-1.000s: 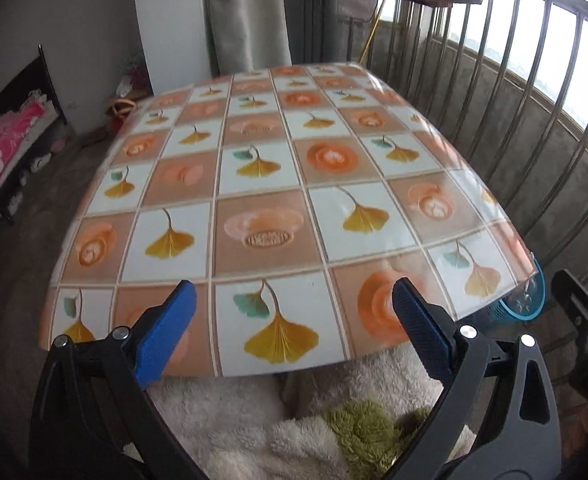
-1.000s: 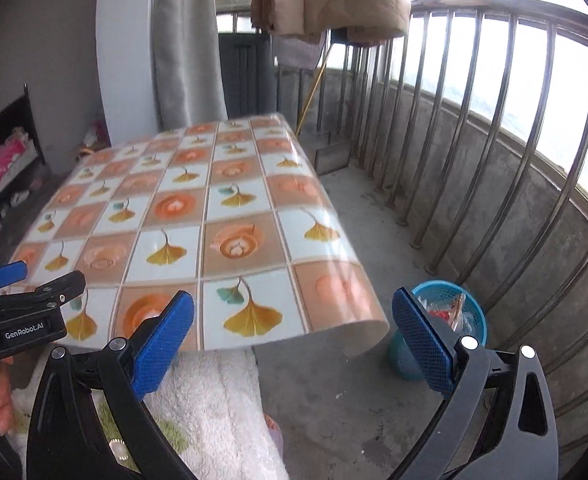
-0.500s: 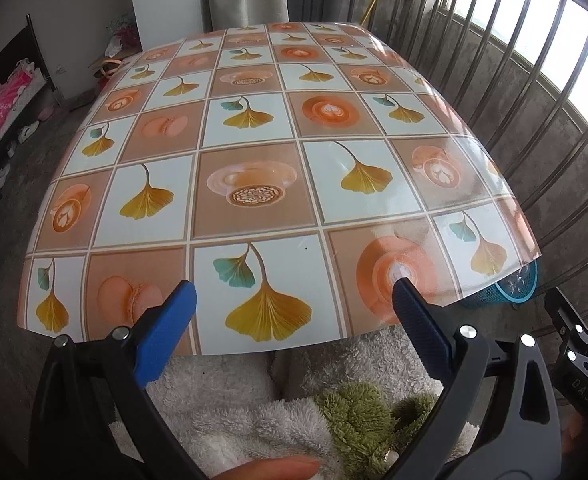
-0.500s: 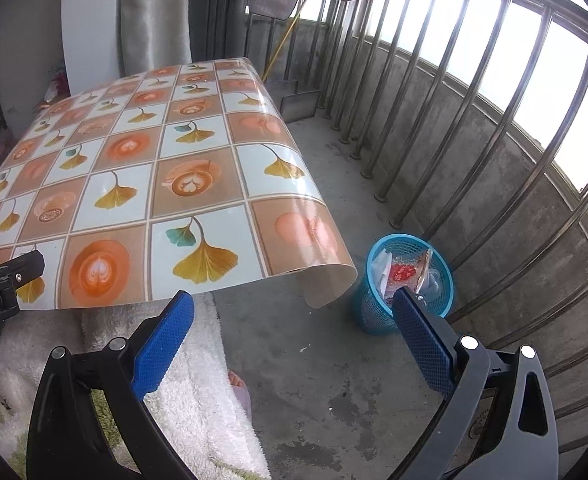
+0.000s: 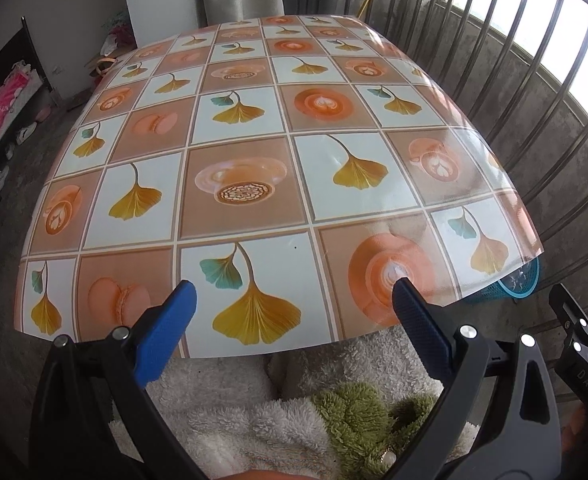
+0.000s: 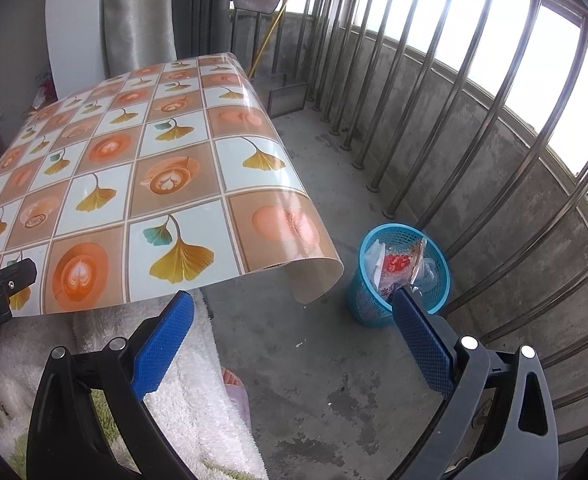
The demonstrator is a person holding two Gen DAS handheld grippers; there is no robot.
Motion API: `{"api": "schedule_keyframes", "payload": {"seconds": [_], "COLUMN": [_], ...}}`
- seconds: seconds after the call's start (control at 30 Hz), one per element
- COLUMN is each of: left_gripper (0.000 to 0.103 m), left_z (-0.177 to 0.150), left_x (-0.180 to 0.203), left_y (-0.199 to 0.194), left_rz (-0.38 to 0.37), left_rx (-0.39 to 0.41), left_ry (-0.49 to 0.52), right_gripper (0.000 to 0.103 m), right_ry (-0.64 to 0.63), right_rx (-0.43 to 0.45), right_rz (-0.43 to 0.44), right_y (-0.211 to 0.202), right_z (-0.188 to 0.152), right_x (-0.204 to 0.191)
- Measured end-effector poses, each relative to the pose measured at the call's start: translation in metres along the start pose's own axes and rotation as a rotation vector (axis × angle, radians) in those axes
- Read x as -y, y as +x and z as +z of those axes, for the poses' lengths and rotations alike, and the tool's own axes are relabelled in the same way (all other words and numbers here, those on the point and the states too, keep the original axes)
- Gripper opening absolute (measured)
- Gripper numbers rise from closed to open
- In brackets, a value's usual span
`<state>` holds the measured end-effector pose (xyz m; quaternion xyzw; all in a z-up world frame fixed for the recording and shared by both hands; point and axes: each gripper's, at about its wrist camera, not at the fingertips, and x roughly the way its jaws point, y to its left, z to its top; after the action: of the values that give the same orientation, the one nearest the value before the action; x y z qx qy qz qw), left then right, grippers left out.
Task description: Collect trash
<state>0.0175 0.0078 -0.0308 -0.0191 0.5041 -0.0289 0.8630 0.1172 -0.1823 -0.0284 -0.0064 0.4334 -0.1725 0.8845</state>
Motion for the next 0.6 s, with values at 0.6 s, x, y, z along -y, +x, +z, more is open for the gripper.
{"api": "schedule_keyframes", "payload": {"seconds": [0.6], "left_gripper": [0.094], "left_z": [-0.0010], "left_x": [0.0076], "left_y": [-0.0055], "left_rz": [-0.002], "left_rx": [0.006], "left_ry": [0.022], "right_gripper": [0.097], "right_ry": [0.024], "right_rx": [0.010], "right_rz": [0.006], "right_y": [-0.0032], "right_z": [-0.0016], "right_x": [0.0059]}}
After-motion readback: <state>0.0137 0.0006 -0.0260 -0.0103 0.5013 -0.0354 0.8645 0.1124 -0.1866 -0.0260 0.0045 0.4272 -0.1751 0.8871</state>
